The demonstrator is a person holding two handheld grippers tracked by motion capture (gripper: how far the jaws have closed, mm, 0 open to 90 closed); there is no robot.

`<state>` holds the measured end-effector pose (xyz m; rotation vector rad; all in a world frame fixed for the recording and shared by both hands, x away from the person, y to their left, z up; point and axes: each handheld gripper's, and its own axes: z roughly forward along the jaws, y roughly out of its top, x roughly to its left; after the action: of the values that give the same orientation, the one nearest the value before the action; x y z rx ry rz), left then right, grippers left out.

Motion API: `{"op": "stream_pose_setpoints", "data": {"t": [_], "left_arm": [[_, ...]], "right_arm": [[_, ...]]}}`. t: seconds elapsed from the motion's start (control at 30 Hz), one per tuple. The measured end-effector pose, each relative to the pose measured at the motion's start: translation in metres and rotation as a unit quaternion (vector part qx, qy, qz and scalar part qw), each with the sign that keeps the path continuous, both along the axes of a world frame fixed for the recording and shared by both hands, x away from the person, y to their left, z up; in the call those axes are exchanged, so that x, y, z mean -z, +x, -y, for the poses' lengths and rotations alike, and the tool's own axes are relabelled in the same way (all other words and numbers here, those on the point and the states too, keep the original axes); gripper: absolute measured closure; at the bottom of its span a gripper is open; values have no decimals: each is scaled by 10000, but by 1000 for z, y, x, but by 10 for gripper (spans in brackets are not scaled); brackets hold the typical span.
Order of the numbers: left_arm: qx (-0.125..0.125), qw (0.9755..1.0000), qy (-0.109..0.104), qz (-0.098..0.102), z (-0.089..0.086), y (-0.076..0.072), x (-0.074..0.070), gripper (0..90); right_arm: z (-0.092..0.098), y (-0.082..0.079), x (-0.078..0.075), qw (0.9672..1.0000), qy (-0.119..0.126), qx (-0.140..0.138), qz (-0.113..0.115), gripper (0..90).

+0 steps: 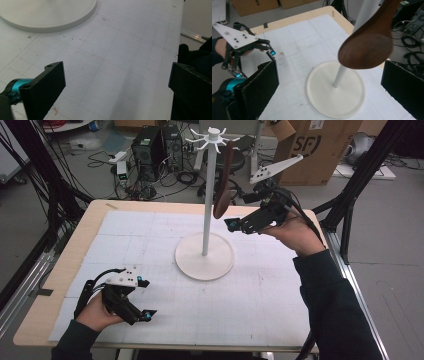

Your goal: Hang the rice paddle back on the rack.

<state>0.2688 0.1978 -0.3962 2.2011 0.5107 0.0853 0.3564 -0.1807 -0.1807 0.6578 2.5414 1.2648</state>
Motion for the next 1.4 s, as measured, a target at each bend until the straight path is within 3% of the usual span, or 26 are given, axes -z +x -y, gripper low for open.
{"op": "stream_pose_setpoints", "data": {"t": [0.3, 0.83, 1.0, 1.4], "left_arm": [[-20, 10000, -33, 4, -1, 0, 0, 17], [-76, 10000, -57, 30, -2, 1, -1, 16], [-86, 9999, -88, 23, -2, 1, -2, 16], [-97, 9998, -141, 33, -2, 1, -2, 16]], "right_arm": [[1, -12, 17, 9998, -42, -185, -91, 6], [16, -30, 44, 9997, 51, -225, -103, 6], [23, -38, 58, 9998, 10, -201, -16, 6], [40, -51, 93, 9996, 145, -160, -206, 6]]}}
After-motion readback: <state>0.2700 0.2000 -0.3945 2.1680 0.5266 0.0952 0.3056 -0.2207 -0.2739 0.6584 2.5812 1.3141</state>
